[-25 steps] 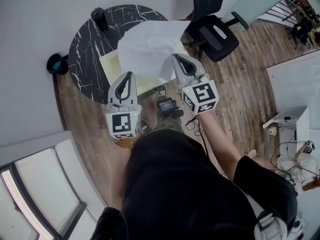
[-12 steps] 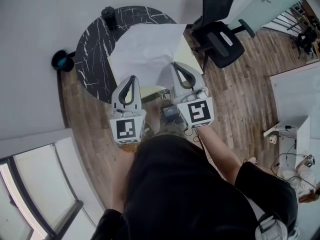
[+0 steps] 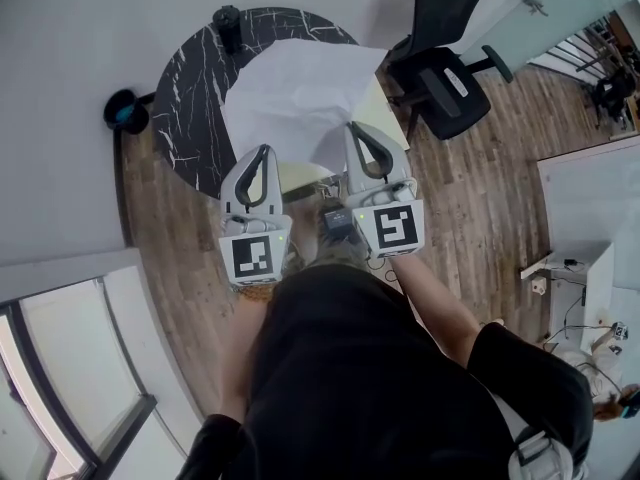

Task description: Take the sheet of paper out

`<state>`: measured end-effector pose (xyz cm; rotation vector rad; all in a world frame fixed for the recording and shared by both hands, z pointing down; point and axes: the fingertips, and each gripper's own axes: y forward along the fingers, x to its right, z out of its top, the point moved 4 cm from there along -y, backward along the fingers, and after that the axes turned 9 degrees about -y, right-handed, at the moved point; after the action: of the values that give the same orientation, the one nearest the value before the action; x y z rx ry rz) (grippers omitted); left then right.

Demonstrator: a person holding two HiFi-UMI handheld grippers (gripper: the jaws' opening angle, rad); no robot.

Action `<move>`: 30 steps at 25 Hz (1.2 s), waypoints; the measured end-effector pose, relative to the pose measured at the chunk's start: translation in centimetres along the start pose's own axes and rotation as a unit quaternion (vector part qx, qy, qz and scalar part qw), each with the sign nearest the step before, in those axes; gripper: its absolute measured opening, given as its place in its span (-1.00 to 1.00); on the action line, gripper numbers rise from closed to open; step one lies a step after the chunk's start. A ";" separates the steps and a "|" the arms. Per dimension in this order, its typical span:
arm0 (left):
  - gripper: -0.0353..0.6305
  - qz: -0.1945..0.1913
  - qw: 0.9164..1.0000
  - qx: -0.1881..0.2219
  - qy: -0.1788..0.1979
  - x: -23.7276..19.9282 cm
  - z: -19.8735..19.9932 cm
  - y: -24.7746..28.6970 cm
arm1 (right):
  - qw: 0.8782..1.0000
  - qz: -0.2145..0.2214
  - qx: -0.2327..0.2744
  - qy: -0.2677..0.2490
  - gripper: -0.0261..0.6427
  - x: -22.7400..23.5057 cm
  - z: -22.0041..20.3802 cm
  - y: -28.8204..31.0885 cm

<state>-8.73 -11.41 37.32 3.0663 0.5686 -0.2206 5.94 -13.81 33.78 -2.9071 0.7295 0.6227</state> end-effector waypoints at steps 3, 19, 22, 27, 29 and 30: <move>-0.87 0.007 1.000 0.000 0.003 -0.3 0.0 -0.1 | 1.000 -0.005 0.005 -0.007 -0.93 -0.2 0.2 0.2; -0.87 0.035 0.999 -0.009 0.022 -0.1 0.1 -0.3 | 1.000 -0.001 0.017 -0.020 -0.93 -1.1 -0.4 0.0; -0.87 0.035 0.999 -0.009 0.027 0.2 0.2 -0.7 | 1.000 -0.001 0.024 -0.012 -0.93 -1.0 -0.3 -0.4; -0.87 0.022 0.998 -0.001 0.054 0.3 -0.2 -0.7 | 0.999 0.007 0.032 -0.023 -0.93 -1.1 0.0 -0.4; -0.87 0.019 0.998 0.000 0.060 0.2 -0.2 -0.8 | 0.999 0.004 0.036 -0.021 -0.93 -1.1 0.1 -0.4; -0.87 0.021 0.998 -0.002 0.055 0.2 -0.2 -0.8 | 0.999 0.003 0.036 -0.021 -0.93 -1.1 0.0 -0.5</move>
<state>-8.79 -10.60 37.51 3.0979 0.5065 -0.0486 5.29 -12.94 34.17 -2.8190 0.7396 0.6416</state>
